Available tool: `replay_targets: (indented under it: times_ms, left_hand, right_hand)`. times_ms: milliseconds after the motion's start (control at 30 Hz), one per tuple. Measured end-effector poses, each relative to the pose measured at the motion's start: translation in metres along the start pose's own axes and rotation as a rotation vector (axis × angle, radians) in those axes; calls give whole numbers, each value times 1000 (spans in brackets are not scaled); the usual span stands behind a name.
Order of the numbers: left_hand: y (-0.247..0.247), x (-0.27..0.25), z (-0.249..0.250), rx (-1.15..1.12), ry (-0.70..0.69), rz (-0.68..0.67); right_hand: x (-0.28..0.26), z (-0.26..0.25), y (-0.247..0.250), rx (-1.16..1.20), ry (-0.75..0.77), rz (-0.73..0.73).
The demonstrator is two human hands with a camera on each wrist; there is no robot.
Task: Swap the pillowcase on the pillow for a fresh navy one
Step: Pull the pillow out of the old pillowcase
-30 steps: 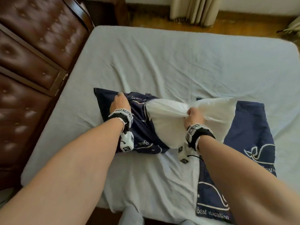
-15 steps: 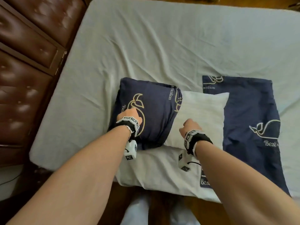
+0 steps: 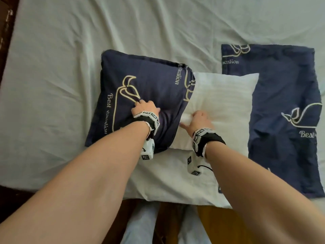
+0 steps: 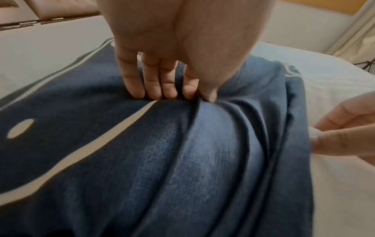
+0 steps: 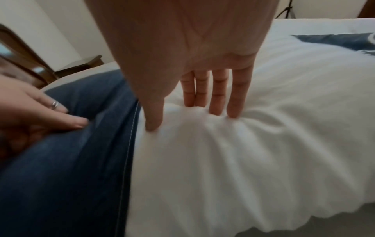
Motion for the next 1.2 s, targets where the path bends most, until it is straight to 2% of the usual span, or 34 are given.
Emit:
replay_targets:
  times_ms: [133, 233, 333, 400, 467, 567, 633, 733, 800, 867, 967, 1033, 1133, 1200]
  left_hand:
    - [1, 9, -20, 95, -18, 21]
    - [15, 12, -63, 98, 86, 22]
    - [28, 18, -115, 49, 237, 34]
    - [32, 15, -129, 14, 263, 53]
    - [32, 5, -121, -68, 270, 55]
    - [25, -8, -97, -276, 305, 47]
    - [19, -11, -87, -361, 301, -9]
    - [-6, -18, -95, -232, 230, -143]
    - [-32, -24, -106, -66, 188, -196]
    - [-56, -30, -111, -42, 163, -218]
    - [-68, -39, -110, -71, 115, -187]
    - [-62, -43, -121, -58, 138, -160]
    - [-40, -48, -153, -47, 241, -109]
    - [-24, -58, -169, -19, 254, -70]
  right_hand:
    - [8, -1, -10, -118, -34, -49]
    - [2, 5, -8, -146, -82, -65]
    - [-5, 13, 0, -74, -248, -120]
    - [-12, 6, 2, 4, -324, -114]
    - [-20, -12, 0, 0, -296, -68]
    - [-31, -48, -6, -5, -136, 20]
    - [-32, -67, -15, -13, -49, 9]
    - [-31, -74, -42, -78, -45, -24]
    - [-32, -75, -59, -124, -51, -70]
    - [-34, -73, -72, -140, -41, -136]
    - [-49, -71, -83, -175, 10, -160]
    - [-63, -66, -78, -173, 5, -145]
    - [-76, -47, -47, -145, -29, -86]
    - [-86, -29, -20, -109, -61, -47]
Point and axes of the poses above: each hand's wrist, its own x-axis towards the middle knuckle, its own y-axis out of the back of the hand, z = x × y, the point moved 1 cm from there along x, towards the middle knuckle, and after that the axes turned 4 degrees about x, right-handed, at the moved point
